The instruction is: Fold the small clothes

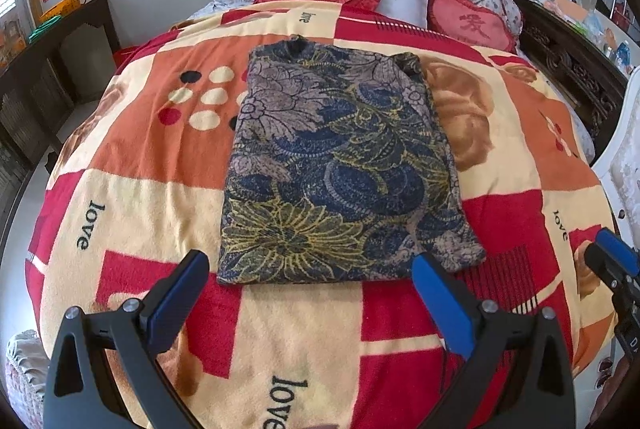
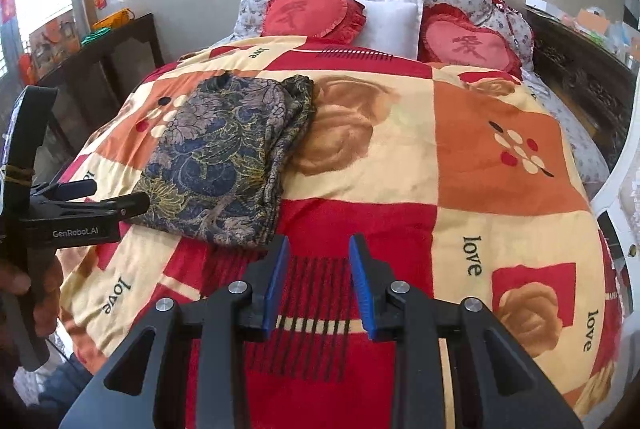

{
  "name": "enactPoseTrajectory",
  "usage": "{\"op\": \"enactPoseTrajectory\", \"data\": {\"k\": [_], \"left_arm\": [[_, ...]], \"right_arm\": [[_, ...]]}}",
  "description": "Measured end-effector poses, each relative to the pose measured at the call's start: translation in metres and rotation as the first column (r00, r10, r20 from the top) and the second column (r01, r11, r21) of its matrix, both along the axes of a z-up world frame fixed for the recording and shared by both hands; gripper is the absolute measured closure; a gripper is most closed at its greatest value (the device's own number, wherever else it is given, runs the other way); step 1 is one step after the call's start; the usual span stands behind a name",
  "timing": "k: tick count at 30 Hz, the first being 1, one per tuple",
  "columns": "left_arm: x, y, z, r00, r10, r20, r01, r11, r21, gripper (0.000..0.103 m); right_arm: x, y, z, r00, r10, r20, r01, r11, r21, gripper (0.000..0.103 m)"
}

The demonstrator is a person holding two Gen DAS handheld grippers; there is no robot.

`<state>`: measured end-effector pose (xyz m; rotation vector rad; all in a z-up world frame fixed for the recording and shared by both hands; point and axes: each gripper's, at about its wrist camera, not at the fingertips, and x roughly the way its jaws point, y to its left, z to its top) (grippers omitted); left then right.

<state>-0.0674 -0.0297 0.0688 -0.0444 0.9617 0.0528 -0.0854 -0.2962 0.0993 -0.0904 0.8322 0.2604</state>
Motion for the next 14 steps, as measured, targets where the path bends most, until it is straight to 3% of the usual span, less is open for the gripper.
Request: {"op": "enactPoseTrajectory", "data": {"k": [9,14], "left_arm": [[-0.002,-0.002,0.001,1.000,-0.017,0.010,0.017,1.000,-0.023,0.000],[-0.004,-0.007,0.001,0.999,-0.032,0.027,0.032,0.999,0.001,0.000]], "right_arm": [[-0.003,0.010,0.003,0.999,0.032,0.016,-0.032,0.999,-0.015,0.068],[-0.004,0.012,0.003,0.999,0.032,0.018,-0.032,0.999,-0.017,0.068]]}}
